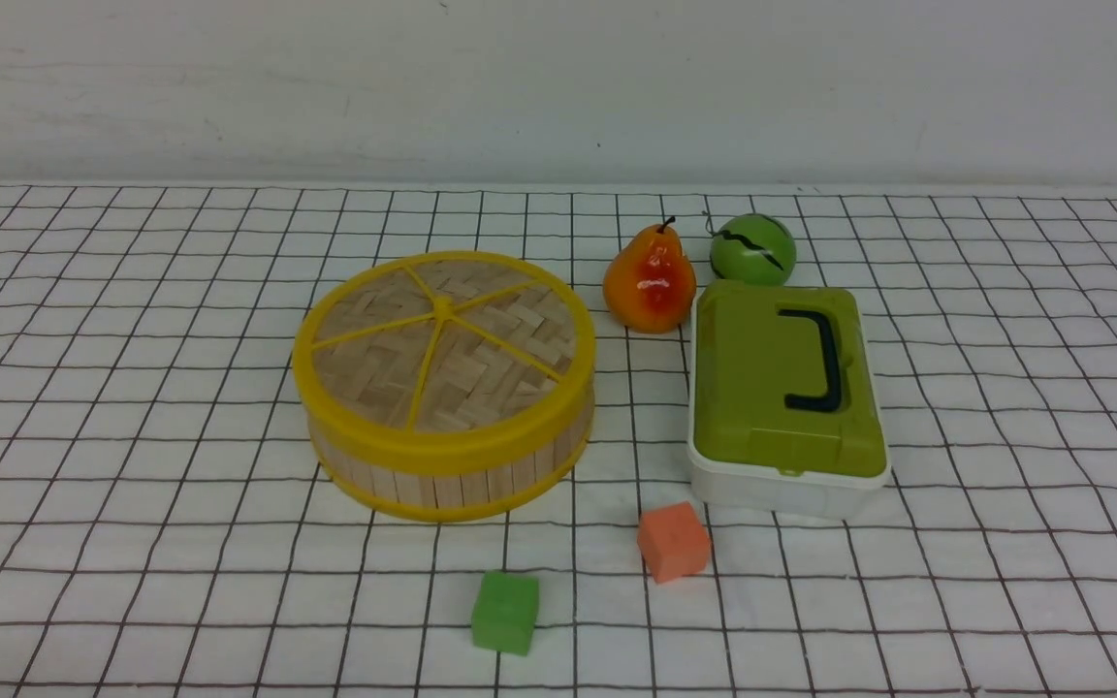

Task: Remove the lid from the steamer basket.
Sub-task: Use the left arm to lift the lid of the steamer

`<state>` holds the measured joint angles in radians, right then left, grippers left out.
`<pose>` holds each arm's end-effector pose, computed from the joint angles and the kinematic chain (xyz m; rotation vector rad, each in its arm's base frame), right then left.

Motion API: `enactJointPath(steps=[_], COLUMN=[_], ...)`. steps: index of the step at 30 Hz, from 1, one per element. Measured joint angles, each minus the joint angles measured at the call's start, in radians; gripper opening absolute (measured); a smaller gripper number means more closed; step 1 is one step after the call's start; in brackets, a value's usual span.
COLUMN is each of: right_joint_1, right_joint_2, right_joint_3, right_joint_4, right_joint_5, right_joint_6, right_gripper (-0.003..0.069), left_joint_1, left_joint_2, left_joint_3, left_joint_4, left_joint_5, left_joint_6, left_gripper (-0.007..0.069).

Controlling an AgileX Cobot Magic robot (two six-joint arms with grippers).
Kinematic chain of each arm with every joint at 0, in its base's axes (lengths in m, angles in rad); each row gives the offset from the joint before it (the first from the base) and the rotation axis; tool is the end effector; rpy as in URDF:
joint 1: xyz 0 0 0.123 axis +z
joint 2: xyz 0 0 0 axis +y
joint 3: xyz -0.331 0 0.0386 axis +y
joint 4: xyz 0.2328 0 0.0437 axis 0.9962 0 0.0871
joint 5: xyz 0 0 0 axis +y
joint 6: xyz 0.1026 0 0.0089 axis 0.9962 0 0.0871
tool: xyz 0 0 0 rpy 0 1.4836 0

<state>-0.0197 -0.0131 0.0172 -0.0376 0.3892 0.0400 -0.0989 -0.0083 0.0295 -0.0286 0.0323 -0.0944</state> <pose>-0.0004 -0.0015 0.1689 0.0332 1.8764 -0.0233 0.0053 -0.0006 0.2010 -0.0178 1.5396 -0.1770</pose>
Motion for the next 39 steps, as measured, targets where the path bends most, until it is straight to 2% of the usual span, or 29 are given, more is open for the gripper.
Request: enactJointPath(steps=[5, 8, 11, 12, 13, 14, 18, 20, 23, 24, 25, 31, 34, 38, 39], right_joint_1=[0.000, 0.000, 0.000, 0.000, 0.000, 0.000, 0.000, 0.000, 0.000, 0.000, 0.000, 0.000, 0.000, 0.000, 0.000], right_joint_2=[0.000, 0.000, 0.000, 0.000, 0.000, 0.000, 0.000, 0.000, 0.000, 0.000, 0.000, 0.000, 0.000, 0.000, 0.000], right_joint_3=[0.000, 0.000, 0.000, 0.000, 0.000, 0.000, 0.000, 0.000, 0.000, 0.000, 0.000, 0.000, 0.000, 0.000, 0.000], right_joint_4=[0.000, 0.000, 0.000, 0.000, 0.000, 0.000, 0.000, 0.000, 0.000, 0.000, 0.000, 0.001, 0.001, 0.001, 0.001], right_joint_5=[0.000, 0.000, 0.000, 0.000, 0.000, 0.000, 0.000, 0.000, 0.000, 0.000, 0.000, 0.000, 0.000, 0.000, 0.000], right_joint_6=[0.000, 0.000, 0.000, 0.000, 0.000, 0.000, 0.000, 0.000, 0.000, 0.000, 0.000, 0.000, 0.000, 0.000, 0.000], right_gripper=[0.0239, 0.0239, 0.0239, 0.0239, 0.0239, 0.0239, 0.0239, 0.0239, 0.0239, 0.0239, 0.0239, 0.0239, 0.0239, 0.0239, 0.0239], left_joint_1=[0.000, 0.000, 0.000, 0.000, 0.000, 0.000, 0.000, 0.000, 0.000, 0.000, 0.000, 0.000, 0.000, -0.011, -0.048], left_joint_2=[0.000, 0.000, 0.000, 0.000, 0.000, 0.000, 0.000, 0.000, 0.012, 0.058, 0.081, 0.416, 0.567, 0.739, 0.834], left_joint_3=[0.000, 0.000, 0.000, 0.000, 0.000, 0.000, -0.002, -0.018, -0.121, -0.218, -0.252, -0.569, -0.636, -0.695, -0.741], left_joint_4=[0.000, -0.008, -0.020, -0.020, -0.024, -0.024, -0.039, -0.042, -0.040, -0.026, -0.022, 0.083, 0.127, 0.062, -0.063], left_joint_5=[-0.141, -0.221, -0.241, -0.241, -0.243, -0.244, -0.294, -0.277, -0.170, -0.081, -0.047, 0.388, 0.511, 0.573, 0.576], left_joint_6=[-0.004, -0.067, -0.191, -0.200, -0.282, -0.291, -0.459, -0.486, -0.512, -0.509, -0.504, -0.444, -0.429, -0.366, -0.235], left_gripper=[0.0076, 0.0076, 0.0082, 0.0082, 0.0083, 0.0083, 0.0083, 0.0078, 0.0018, -0.0013, -0.0013, -0.0013, -0.0013, -0.0013, -0.0013])
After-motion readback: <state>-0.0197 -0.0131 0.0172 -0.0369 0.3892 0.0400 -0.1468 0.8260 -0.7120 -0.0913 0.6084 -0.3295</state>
